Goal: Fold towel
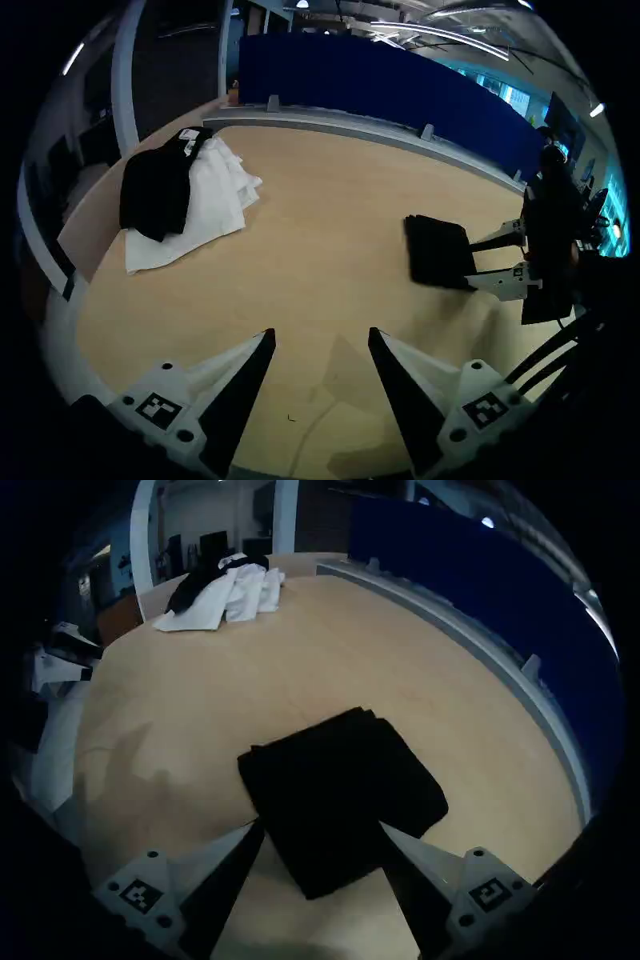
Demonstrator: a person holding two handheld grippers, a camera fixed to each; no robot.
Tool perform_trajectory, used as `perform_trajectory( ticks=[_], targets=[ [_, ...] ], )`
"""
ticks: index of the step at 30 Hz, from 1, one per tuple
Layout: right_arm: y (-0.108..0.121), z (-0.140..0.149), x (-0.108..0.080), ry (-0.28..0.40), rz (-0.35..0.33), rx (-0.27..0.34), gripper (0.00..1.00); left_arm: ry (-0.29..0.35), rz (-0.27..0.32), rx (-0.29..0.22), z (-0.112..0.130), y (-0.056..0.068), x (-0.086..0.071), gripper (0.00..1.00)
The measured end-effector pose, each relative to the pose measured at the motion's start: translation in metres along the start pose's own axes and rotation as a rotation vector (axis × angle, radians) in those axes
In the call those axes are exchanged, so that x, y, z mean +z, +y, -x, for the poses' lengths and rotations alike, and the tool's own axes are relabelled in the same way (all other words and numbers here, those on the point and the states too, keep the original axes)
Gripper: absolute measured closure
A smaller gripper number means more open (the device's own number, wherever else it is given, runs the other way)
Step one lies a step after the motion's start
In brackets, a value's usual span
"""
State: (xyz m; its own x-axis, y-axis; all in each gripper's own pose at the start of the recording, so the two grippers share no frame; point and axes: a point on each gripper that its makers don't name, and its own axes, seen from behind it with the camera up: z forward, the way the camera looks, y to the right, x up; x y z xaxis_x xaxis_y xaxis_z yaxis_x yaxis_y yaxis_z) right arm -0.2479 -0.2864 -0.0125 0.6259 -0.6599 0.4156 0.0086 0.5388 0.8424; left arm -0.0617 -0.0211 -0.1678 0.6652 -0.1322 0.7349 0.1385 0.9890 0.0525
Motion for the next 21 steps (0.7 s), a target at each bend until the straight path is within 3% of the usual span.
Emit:
perform_trajectory(
  ticks=[13, 21],
  targets=[
    [0.004, 0.048, -0.01, -0.048, 0.032, 0.086, 0.01, -0.001, 0.01, 0.006, 0.002, 0.007, 0.0, 0.14],
    [0.002, 0.059, -0.004, -0.06, 0.027, 0.116, 0.29, -0.001, 0.013, 0.006, 0.002, 0.01, 0.0, 0.14]
  ],
)
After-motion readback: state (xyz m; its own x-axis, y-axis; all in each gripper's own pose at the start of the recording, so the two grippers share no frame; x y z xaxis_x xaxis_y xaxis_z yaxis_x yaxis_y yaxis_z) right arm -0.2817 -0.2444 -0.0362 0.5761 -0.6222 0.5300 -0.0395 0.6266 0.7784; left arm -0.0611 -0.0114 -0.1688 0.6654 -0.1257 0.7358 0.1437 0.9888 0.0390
